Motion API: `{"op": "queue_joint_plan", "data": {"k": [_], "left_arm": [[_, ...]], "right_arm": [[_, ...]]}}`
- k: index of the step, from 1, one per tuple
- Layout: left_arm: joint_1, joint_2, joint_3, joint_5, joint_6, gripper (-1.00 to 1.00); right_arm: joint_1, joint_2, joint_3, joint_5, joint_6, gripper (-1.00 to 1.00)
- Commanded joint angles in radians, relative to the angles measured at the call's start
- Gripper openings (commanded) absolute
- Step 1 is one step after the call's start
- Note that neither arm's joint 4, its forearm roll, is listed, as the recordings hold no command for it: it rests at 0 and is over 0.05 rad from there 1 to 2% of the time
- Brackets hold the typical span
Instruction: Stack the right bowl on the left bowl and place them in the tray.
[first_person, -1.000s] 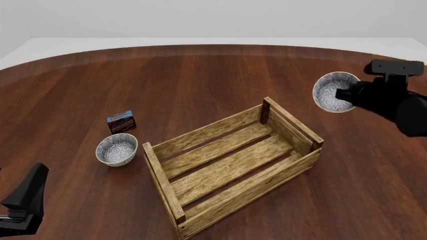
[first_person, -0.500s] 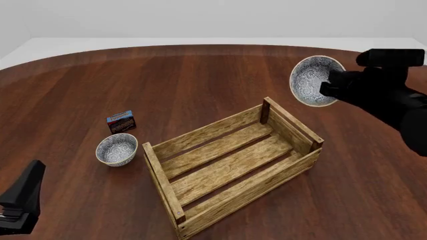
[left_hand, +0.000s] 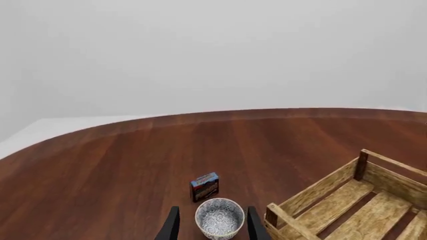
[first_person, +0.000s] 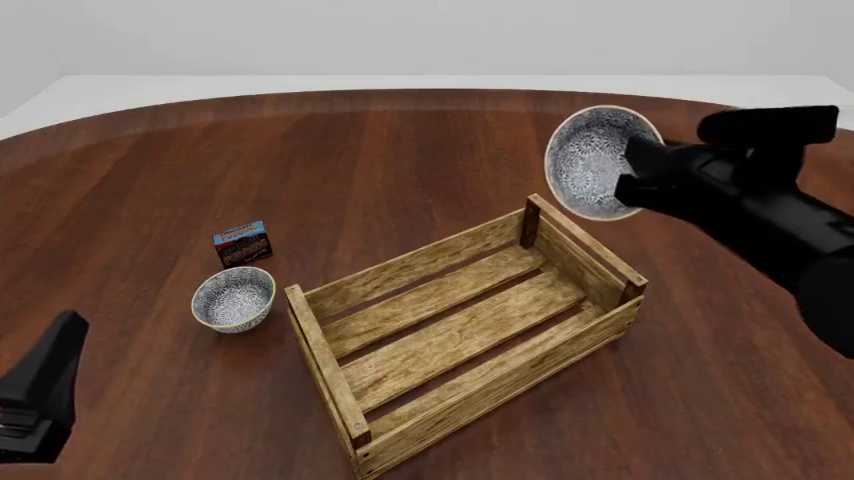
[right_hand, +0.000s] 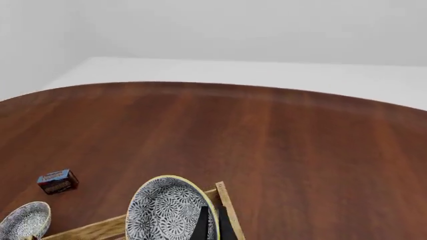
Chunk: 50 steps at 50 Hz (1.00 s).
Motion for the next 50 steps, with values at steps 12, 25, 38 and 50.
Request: {"op": "queue_joint_plan", "data": {"k": [12,25,38,50], "left_arm": [[-0.108,0.225,-0.071,-0.145,0.034,1.00],[-0.283,0.435,-0.176,-0.252,0.085,1.00],[-0.420,0.664,-0.315,-0.293,0.080,1.00],[-0.499,0.784,-0.433,-0.282,0.086,1.00]], "right_arm": [[0.101,-0.015,0.018,-0.054,0.001,-1.00],[0.140,-0.019,0.004,-0.050,-0.026,-1.00],[0.139,0.017,-0.003,-0.066,-0.056,-1.00],[0.155,0.050,-0.006,-0.076,-0.068,-1.00]]}}
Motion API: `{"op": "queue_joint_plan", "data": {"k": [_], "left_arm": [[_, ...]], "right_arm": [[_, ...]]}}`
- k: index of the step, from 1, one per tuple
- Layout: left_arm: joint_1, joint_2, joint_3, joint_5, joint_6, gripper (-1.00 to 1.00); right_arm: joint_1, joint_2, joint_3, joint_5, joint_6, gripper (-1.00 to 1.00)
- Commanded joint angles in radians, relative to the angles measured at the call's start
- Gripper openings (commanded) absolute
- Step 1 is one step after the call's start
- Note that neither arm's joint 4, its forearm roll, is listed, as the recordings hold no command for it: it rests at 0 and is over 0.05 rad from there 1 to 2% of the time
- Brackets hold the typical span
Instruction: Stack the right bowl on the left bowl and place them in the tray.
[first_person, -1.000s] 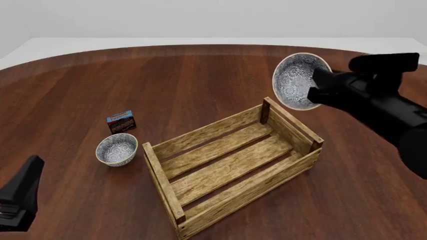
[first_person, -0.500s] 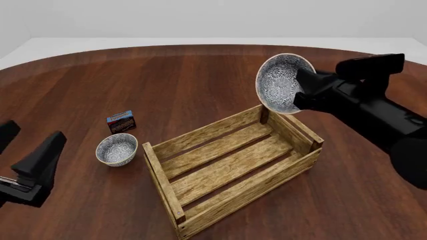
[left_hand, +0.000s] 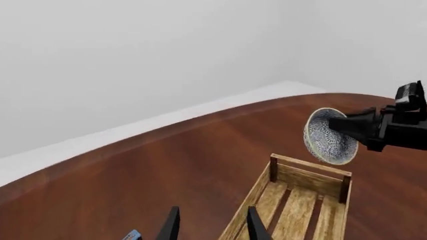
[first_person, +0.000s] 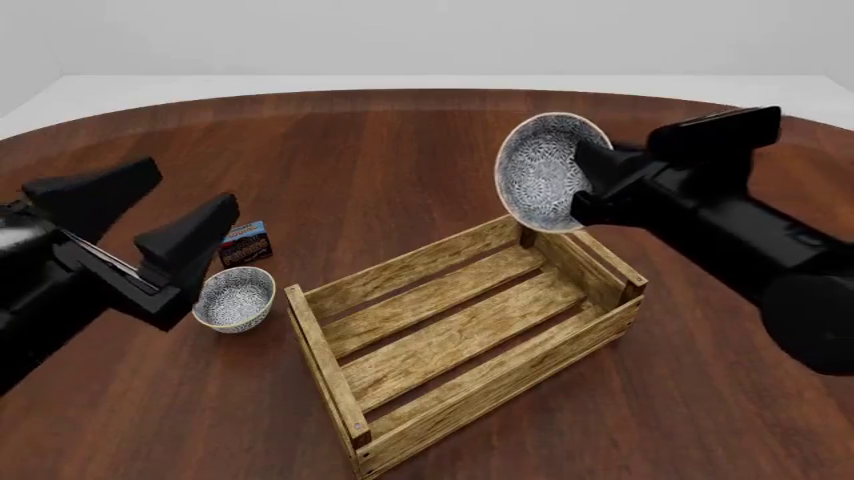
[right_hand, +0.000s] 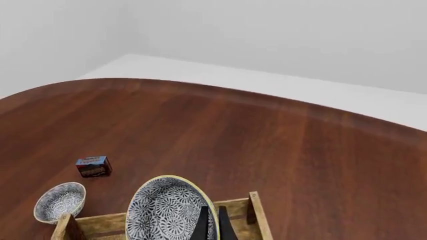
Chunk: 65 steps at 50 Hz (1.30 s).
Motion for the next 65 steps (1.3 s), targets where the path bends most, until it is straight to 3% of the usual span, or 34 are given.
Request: {"op": "queue_joint_plan", "data": {"k": [1,11,44,65], "left_arm": [[-0.090,0.136,-0.110,-0.006,0.005,1.00],[-0.127,0.254,-0.186,-0.025,0.037,1.00],[-0.257,0.513,-0.391,0.005,-0.071,1.00],[-0.241,0.638,-0.476,-0.012,-0.096,1.00]], "right_arm": [[0.013,0.028,-0.009,-0.014,-0.010,-1.00],[0.019,0.046,-0.012,-0.020,-0.013,-1.00],[0.040,0.050,-0.007,-0.022,-0.020,-1.00],[0.056,0.022,0.000,-0.008,-0.022,-1.00]]}}
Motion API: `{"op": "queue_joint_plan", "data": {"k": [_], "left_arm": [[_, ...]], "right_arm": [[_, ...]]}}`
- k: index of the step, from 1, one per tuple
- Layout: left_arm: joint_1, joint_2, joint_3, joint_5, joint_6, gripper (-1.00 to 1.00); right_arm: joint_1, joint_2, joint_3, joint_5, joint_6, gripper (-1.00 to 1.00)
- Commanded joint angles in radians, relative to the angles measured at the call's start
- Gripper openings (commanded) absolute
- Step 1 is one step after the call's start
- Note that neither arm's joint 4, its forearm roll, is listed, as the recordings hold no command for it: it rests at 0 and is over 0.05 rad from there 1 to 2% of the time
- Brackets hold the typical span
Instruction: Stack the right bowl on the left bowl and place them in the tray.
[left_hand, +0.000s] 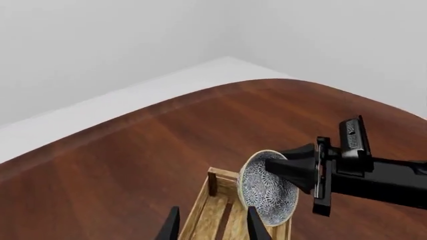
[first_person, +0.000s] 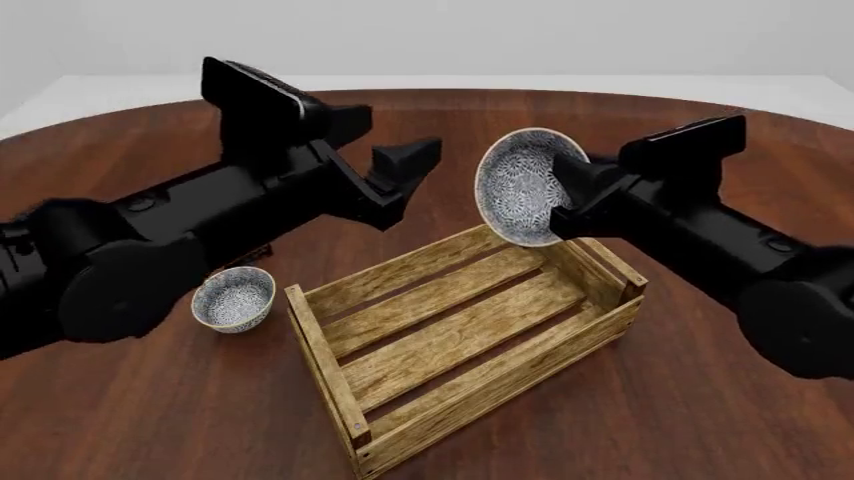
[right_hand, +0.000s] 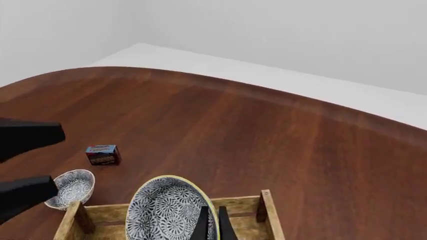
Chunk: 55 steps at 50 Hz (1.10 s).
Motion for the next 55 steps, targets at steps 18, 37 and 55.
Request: {"op": "queue_joint_plan", "data": {"k": [18,37,55], "left_arm": [[-0.020,0.181,-0.092,-0.033,-0.059,1.00],[-0.036,0.247,-0.097,-0.065,-0.091,1.00],[-0.035,0.317,-0.118,-0.082,-0.102,1.00]], "right_arm": [[0.024,-0.005,-0.001,0.001,-0.003,-1.00],[0.041,-0.012,0.002,0.008,-0.008,-1.00],[0.047,-0.030,0.006,0.017,-0.012,-1.00]]}}
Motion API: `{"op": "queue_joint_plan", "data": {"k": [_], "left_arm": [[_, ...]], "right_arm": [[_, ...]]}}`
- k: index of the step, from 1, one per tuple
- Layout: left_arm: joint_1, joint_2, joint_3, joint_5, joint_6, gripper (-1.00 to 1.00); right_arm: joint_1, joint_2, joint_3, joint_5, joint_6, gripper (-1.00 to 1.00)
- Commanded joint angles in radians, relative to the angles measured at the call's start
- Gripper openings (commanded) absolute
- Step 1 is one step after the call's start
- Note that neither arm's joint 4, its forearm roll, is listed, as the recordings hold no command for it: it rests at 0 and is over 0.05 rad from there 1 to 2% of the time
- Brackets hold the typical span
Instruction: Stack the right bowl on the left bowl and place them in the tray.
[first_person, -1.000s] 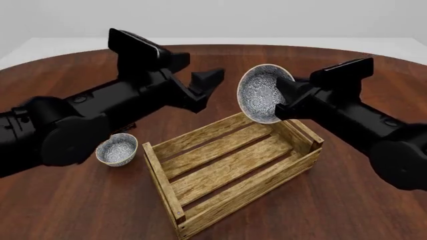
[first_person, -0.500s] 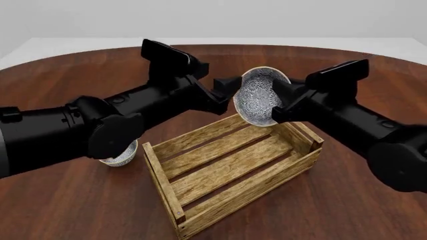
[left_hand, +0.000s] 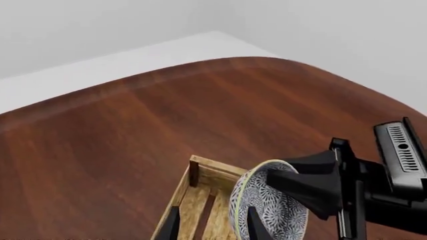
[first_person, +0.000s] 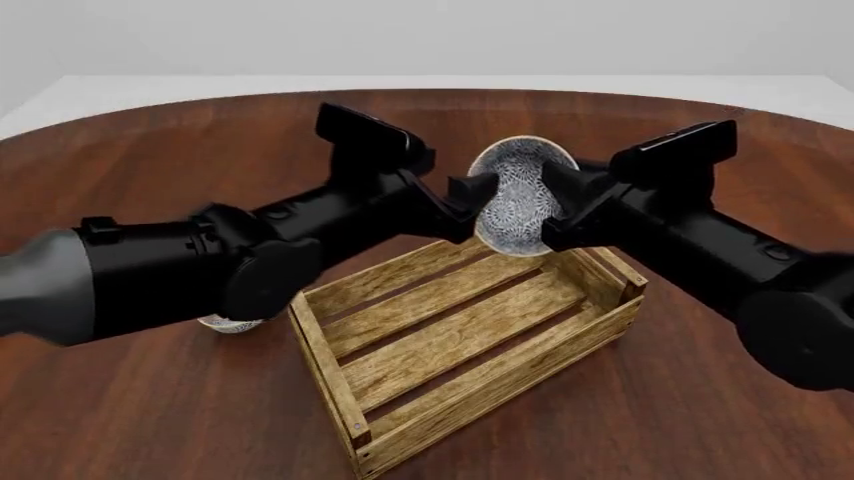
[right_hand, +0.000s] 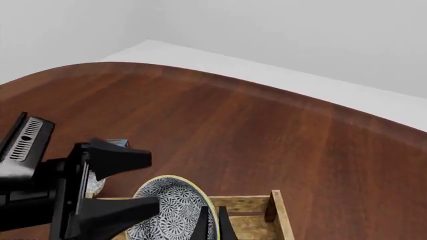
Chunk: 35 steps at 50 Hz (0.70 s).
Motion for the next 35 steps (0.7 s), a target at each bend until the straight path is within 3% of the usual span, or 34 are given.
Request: {"op": "queue_joint_plan", "data": {"k": [1,24,25,35], "left_arm": [[0.001,0.048,-0.017,-0.010,-0.007,1.00],[-0.015,0.113,-0.025,-0.036,-0.032,1.00],[-0.017,0.102,-0.019,-0.043,-0.038,-1.00],[-0.024,0.088,-0.007,-0.047,-0.049,-1.00]], "right_arm": [[0.004,-0.014,-0.003,0.004,0.002,-1.00],[0.009,-0.029,-0.002,0.011,-0.001,-1.00],[0.009,-0.029,-0.002,0.011,-0.001,-1.00],[0.008,-0.031,-0.001,0.013,-0.002,-1.00]]}}
